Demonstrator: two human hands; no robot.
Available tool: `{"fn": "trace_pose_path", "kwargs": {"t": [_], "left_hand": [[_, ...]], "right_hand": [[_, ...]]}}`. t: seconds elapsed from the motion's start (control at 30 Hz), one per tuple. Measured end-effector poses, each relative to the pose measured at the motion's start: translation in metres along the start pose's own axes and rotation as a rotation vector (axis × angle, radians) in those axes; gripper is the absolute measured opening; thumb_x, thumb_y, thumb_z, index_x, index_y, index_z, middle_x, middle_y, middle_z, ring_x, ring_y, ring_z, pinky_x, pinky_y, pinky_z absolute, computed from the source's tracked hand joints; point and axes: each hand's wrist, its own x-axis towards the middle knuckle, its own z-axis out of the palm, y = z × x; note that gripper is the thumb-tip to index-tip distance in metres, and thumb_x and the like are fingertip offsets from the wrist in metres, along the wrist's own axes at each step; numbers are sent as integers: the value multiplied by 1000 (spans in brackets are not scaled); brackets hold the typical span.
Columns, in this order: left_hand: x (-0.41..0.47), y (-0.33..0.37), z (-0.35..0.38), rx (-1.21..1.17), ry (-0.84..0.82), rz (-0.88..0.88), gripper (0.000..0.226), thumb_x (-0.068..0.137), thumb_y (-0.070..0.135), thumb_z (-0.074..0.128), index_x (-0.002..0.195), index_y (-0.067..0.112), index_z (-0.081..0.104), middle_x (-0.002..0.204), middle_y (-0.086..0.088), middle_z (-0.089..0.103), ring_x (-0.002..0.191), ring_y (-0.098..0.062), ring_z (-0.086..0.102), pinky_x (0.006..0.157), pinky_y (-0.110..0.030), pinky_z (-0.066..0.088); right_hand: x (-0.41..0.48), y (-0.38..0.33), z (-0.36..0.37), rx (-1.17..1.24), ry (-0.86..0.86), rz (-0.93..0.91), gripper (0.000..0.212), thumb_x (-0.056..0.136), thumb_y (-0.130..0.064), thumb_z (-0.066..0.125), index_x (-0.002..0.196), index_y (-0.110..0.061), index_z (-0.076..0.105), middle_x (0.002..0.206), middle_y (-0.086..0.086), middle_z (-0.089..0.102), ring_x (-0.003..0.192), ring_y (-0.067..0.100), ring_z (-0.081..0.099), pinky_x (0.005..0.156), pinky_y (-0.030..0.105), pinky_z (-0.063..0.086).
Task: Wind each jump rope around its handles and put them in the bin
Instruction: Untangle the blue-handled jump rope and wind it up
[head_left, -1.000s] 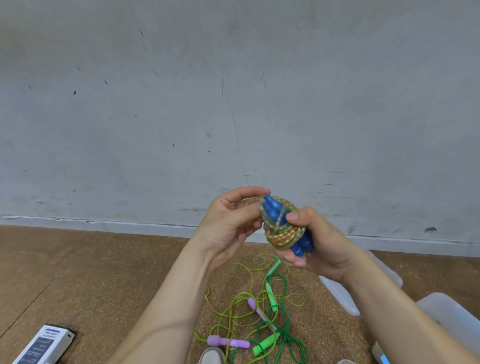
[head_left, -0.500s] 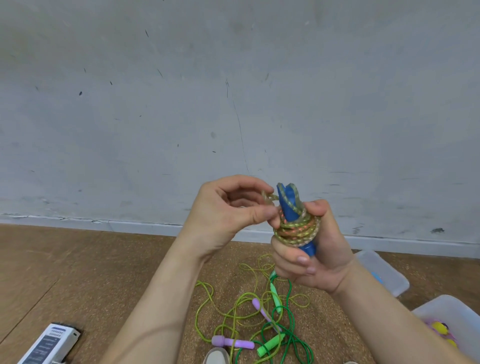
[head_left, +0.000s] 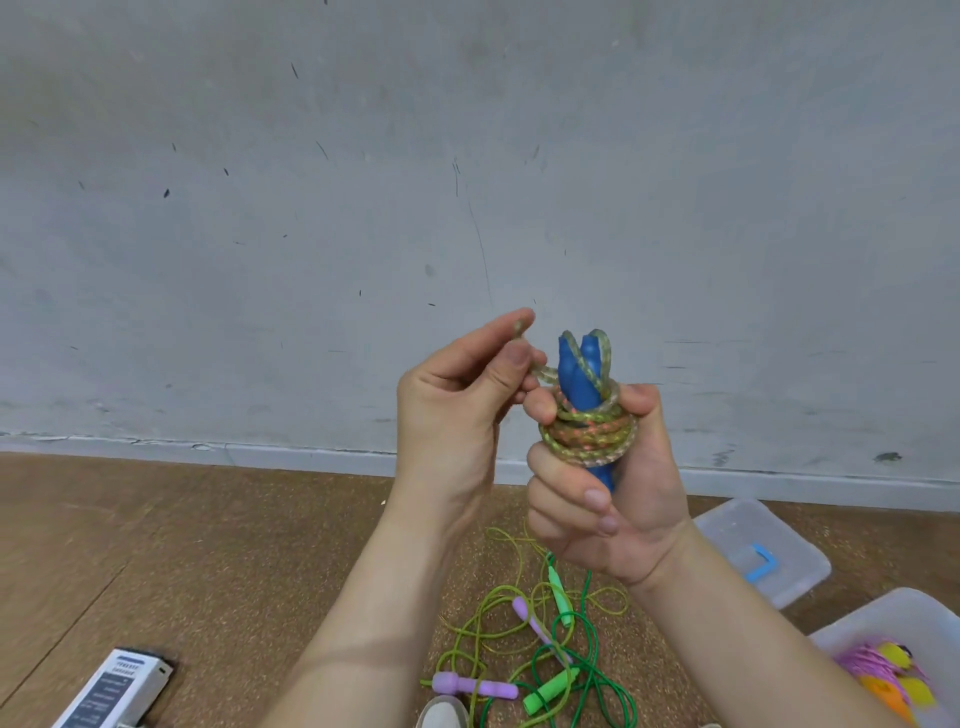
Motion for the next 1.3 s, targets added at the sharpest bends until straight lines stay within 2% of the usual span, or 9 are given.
{"fn": "trace_pose_path", "kwargs": {"t": [0.13, 0.33, 0.4, 0.53, 0.63, 0.8, 0.87, 1.03, 1.3], "left_hand": [[0, 15, -6, 503, -141, 257, 23, 74, 4, 73, 92, 17, 76, 76, 4, 69, 76, -7, 64, 71, -19, 49], [-1, 18, -12, 1152, -235, 765, 23, 80, -1, 68, 99, 10, 75, 76, 1, 68, 71, -10, 62, 65, -19, 48], [-3, 14, -12, 1245, -250, 797, 30, 80, -6, 62, 105, 9, 73, 78, 2, 65, 71, -16, 62, 65, -24, 49], [-5, 9, -9, 1107, -185, 642, 23, 86, 1, 62, 105, 10, 73, 80, 0, 64, 74, -1, 58, 71, -9, 41], [-4, 10, -9, 988, -89, 553, 17, 81, 2, 69, 93, 11, 76, 76, 2, 67, 72, 2, 62, 67, -4, 41], [-2, 11, -14, 1246, -87, 641, 12, 71, 4, 71, 78, 14, 76, 65, 2, 66, 61, -8, 59, 58, -23, 46], [-3, 10, -14, 1260, -57, 582, 13, 70, 7, 70, 78, 16, 75, 63, 4, 66, 60, -9, 60, 59, -28, 46], [-4, 8, -12, 924, 38, 195, 31, 71, -2, 77, 73, 27, 66, 64, 6, 67, 60, -4, 63, 61, -15, 51], [0, 6, -19, 538, -28, -95, 23, 78, -7, 70, 76, 16, 75, 73, 0, 75, 74, -12, 71, 71, -23, 57]], "right_hand": [[-2, -4, -2, 27, 13, -9, 39, 86, -41, 49, 103, -6, 55, 57, 9, 60, 38, 17, 33, 46, 25, 32], [-2, -1, -8, 42, 33, 6, 39, 87, -41, 49, 103, -6, 55, 56, 9, 60, 39, 17, 33, 47, 25, 39], [-3, -1, -10, 78, 35, -1, 37, 86, -40, 50, 101, -7, 56, 56, 10, 59, 39, 17, 34, 47, 25, 37], [-5, -1, -15, 73, 70, -8, 36, 85, -42, 50, 99, -9, 57, 53, 7, 57, 38, 15, 51, 46, 25, 40], [-5, 0, -18, 19, 114, 15, 38, 86, -46, 46, 98, -12, 58, 51, 3, 56, 37, 11, 51, 44, 23, 40], [-5, 4, -18, -73, 256, 59, 44, 83, -51, 36, 88, -17, 63, 44, -2, 47, 31, 7, 40, 41, 20, 39], [-4, 4, -17, -102, 318, 63, 46, 83, -52, 32, 83, -18, 64, 42, -2, 45, 29, 6, 37, 40, 19, 37], [-6, -3, -16, -241, 434, 101, 43, 83, -49, 33, 80, -18, 62, 42, 1, 41, 29, 9, 32, 36, 17, 32], [-11, -7, -25, -327, 456, 57, 35, 78, -46, 57, 88, -12, 60, 50, 6, 40, 33, 12, 31, 34, 17, 29]]}}
